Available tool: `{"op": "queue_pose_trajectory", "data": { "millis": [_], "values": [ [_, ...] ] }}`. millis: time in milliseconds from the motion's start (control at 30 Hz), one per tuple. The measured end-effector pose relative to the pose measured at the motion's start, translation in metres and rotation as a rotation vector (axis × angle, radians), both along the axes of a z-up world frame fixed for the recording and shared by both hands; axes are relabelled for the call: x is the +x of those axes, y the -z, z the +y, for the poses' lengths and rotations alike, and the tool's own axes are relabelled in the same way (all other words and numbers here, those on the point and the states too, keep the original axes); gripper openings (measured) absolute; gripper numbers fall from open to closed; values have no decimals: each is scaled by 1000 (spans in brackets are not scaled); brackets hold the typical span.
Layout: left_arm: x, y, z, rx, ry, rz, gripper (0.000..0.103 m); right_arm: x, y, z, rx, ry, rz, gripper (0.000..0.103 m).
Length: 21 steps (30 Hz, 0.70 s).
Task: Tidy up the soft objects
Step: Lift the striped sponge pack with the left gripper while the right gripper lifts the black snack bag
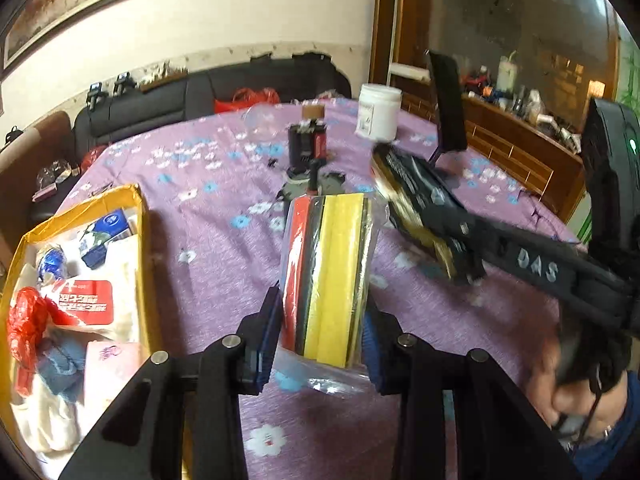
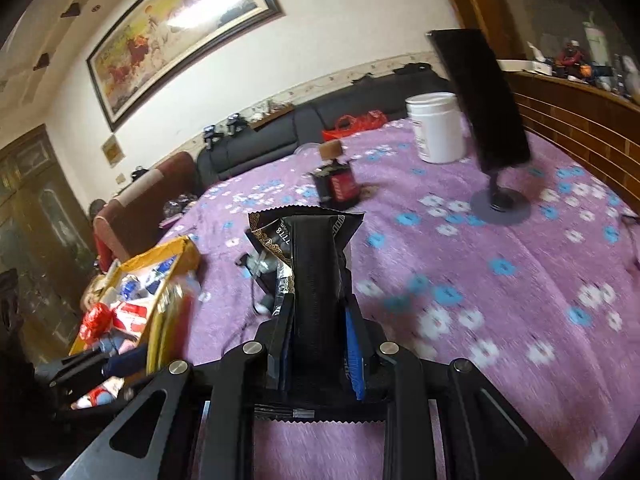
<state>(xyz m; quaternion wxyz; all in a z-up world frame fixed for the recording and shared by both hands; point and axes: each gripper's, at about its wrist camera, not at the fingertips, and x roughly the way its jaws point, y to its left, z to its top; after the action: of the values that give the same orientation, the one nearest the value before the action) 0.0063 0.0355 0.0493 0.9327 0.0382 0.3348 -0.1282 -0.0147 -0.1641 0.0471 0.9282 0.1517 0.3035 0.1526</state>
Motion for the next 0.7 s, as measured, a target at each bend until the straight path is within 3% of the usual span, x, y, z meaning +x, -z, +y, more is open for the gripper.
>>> {"op": "queue_pose_trajectory", "data": {
  "millis": [133, 433, 700],
  "values": [
    [2, -1, -3, 25, -11, -91, 36, -27, 3, -8, -11, 34, 4, 24],
    [-9, -3, -1, 33, -34, -173, 36, -41, 4, -12, -8, 43, -27, 24],
    [-8, 3, -4, 52, -25, -166, 36, -43, 4, -11, 2, 36, -39, 25]
  ]
}}
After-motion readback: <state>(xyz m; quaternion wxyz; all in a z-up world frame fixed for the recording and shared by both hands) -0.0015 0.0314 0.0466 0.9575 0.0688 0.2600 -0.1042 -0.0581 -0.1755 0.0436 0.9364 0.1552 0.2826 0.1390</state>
